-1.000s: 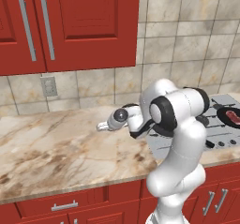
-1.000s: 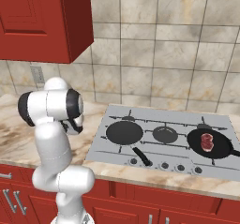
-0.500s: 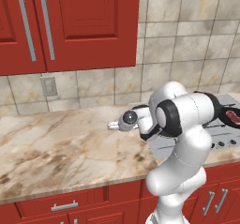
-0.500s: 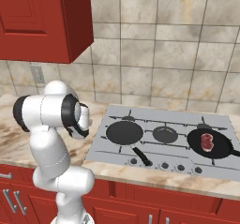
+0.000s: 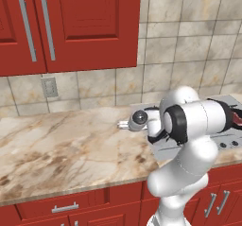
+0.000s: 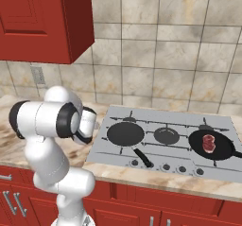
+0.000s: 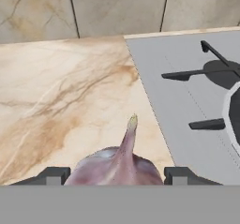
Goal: Place both pans onto different burners. Then place the garlic and the steak on different pans.
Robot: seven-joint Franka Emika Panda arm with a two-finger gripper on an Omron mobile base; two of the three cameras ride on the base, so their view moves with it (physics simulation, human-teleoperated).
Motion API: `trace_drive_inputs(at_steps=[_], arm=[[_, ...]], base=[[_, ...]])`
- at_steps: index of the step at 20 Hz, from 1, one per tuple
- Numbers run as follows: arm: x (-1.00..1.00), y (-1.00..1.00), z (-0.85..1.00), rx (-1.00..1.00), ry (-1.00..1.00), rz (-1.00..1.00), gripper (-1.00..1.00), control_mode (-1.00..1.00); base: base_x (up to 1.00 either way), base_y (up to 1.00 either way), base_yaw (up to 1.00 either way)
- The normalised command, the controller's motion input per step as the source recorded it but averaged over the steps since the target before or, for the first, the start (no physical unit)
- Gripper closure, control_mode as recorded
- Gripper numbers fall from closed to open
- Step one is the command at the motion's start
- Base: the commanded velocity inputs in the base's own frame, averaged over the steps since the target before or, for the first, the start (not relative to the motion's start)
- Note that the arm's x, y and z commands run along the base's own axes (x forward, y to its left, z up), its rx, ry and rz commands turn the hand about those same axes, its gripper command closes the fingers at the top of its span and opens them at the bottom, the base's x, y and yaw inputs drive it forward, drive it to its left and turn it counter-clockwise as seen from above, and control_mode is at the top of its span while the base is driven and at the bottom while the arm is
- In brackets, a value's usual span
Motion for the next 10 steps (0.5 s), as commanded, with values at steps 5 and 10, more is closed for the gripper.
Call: trace_drive_inputs(at_steps=[5,10], arm=[[0.00,-0.30,0.41,0.01,0.06,-0.07,1.00,-1.00],[0.00,-0.27,0.48,0.01,0.10,-0.07,1.00,-1.00]], base=[[0.00,0.00,0.00],[0.00,0.00,0.00]])
